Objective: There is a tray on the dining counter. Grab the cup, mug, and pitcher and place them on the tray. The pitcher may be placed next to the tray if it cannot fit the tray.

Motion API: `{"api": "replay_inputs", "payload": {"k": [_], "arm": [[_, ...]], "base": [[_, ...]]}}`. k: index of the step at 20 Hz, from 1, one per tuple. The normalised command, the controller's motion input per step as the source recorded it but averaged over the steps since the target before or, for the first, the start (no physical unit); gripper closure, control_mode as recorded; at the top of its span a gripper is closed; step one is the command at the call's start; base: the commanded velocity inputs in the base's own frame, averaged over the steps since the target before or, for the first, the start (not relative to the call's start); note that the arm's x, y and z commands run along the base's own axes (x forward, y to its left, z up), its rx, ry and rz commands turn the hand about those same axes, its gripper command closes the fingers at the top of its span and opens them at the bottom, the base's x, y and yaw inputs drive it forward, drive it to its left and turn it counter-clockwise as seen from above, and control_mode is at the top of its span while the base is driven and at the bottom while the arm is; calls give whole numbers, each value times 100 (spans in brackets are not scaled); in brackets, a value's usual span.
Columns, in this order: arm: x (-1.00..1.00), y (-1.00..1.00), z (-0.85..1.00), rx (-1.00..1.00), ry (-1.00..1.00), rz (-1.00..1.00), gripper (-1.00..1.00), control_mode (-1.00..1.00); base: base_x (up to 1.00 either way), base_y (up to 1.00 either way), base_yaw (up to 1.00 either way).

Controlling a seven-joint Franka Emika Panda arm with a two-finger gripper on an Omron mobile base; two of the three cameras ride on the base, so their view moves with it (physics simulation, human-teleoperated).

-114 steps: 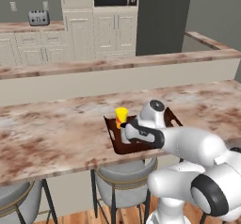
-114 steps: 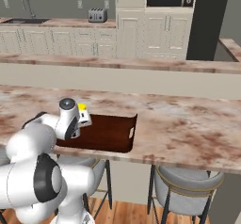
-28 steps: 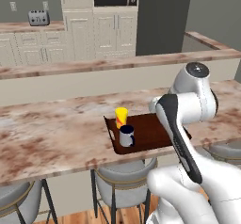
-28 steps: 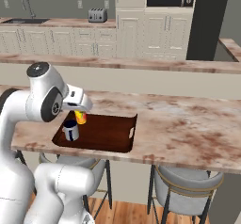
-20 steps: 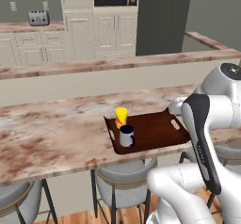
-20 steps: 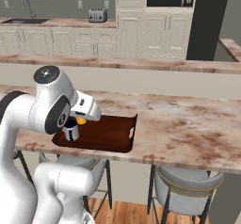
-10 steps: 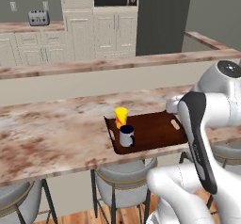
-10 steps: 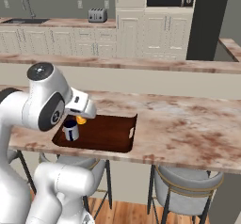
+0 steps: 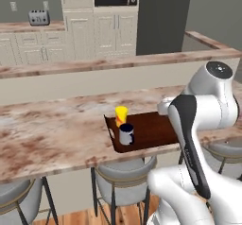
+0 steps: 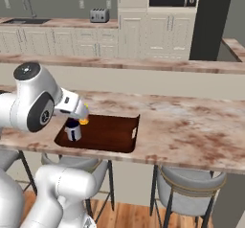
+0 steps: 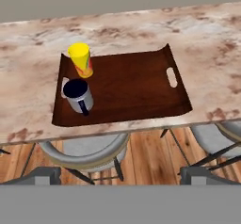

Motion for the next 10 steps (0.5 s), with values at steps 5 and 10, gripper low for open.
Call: {"api": "replay_inputs", "payload": {"k": [5,10], "arm": [[0,0,0,0,0,0,-100,100],[0,0,0,0,0,0,-100,100]], "base": [[-100,3,0],[-89,90,0]]}}
